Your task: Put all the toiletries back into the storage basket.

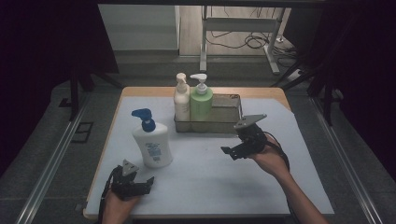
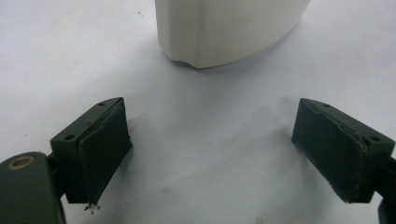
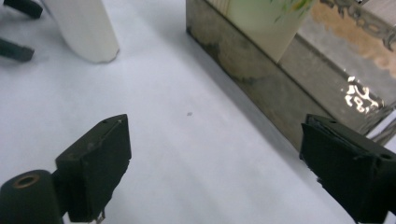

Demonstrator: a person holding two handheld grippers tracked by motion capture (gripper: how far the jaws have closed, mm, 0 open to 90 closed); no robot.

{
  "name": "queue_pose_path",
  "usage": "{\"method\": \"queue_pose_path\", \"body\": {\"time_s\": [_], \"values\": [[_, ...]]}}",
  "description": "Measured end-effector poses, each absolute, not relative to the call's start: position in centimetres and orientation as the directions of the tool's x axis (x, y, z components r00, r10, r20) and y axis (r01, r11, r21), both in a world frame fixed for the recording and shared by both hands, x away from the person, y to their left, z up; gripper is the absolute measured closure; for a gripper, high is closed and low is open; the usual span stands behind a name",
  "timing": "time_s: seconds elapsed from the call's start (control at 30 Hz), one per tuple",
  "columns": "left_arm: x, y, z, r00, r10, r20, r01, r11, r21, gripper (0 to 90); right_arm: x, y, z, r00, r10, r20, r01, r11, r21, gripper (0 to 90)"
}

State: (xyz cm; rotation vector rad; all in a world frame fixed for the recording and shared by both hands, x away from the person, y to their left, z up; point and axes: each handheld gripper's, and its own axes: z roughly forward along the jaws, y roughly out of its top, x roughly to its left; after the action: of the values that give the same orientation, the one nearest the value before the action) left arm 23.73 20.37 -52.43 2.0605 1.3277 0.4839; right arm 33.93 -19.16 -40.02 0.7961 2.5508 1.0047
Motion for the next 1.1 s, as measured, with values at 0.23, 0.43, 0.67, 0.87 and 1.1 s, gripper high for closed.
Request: {"method": "queue_pose_path", "body": {"time_s": [0.23, 0.43, 0.67, 0.87, 1.1], "values": [[23.7, 20.4, -52.4, 0.424, 0.905, -0.030, 0.673, -0.292, 0.680, 10.8, 32.8, -20.5, -40.5, -0.809, 0.584, -0.058, 0.389, 0.607, 0.694, 2.6], [23.7, 20.4, -52.4, 0.427, 0.904, -0.028, 0.672, -0.297, 0.678, 10.8, 31.8, -22.2, -41.5, -0.793, 0.608, -0.048, 0.401, 0.580, 0.709, 0.0], [23.7, 20.4, -52.4, 0.428, 0.903, -0.026, 0.672, -0.299, 0.677, 10.7, 30.8, -23.3, -42.7, -0.777, 0.628, -0.055, 0.396, 0.555, 0.732, 0.0], [23.7, 20.3, -52.4, 0.422, 0.906, -0.034, 0.676, -0.289, 0.677, 10.7, 30.0, -24.6, -44.5, -0.758, 0.651, -0.027, 0.423, 0.523, 0.740, 0.0], [23.7, 20.3, -52.4, 0.422, 0.906, -0.034, 0.677, -0.290, 0.677, 10.8, 29.5, -25.5, -46.9, -0.742, 0.671, -0.001, 0.457, 0.507, 0.731, 0.0]]}}
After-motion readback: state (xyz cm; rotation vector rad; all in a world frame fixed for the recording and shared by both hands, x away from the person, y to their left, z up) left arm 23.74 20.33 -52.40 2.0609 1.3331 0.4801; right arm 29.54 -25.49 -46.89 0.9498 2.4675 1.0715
